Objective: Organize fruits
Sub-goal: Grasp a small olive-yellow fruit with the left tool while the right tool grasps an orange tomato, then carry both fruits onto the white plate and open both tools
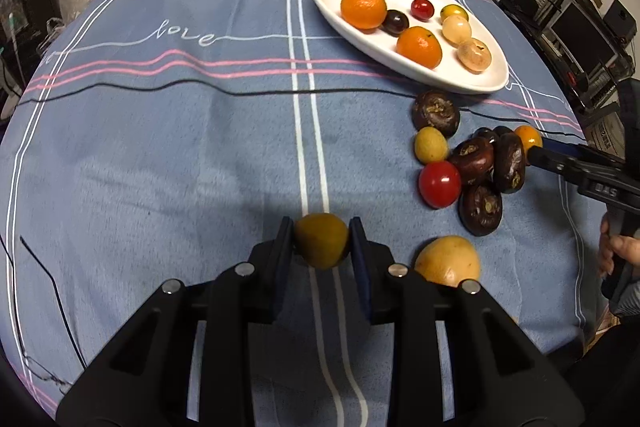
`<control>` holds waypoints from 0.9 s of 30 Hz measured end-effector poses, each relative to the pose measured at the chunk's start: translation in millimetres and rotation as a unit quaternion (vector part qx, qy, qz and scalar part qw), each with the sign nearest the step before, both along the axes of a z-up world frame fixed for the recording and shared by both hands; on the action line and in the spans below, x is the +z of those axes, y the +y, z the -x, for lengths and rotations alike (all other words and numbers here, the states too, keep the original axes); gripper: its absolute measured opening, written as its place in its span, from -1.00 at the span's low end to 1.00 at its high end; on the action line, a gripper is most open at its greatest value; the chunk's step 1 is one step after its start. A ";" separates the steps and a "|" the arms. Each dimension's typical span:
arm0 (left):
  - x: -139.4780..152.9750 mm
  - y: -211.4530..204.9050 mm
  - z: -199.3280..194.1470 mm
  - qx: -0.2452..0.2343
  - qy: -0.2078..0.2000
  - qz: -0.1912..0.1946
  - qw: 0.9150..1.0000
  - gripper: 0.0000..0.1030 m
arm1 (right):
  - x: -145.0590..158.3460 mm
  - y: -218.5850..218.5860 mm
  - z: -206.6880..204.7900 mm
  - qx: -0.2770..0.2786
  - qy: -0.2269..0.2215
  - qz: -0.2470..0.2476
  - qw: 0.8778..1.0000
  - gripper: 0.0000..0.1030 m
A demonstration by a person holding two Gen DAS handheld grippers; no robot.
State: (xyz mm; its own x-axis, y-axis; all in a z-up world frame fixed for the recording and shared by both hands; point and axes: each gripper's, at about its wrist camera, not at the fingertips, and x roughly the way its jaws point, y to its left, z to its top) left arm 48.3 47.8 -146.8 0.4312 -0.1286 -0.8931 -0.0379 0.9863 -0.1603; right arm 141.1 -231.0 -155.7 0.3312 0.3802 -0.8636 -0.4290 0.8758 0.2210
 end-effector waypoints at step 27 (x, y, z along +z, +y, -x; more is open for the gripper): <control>43.7 -32.3 -43.0 -0.072 -0.042 0.006 0.996 -0.44 | 47.9 -35.6 40.1 -0.028 -0.016 -0.056 0.998 -0.25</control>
State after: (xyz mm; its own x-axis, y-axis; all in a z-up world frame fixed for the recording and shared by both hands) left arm 91.3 15.4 -103.1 0.4809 -0.2057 -0.8523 0.1184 0.9784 -0.1693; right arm 101.0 -266.7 -107.8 0.3808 0.4542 -0.8054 -0.3891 0.8689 0.3060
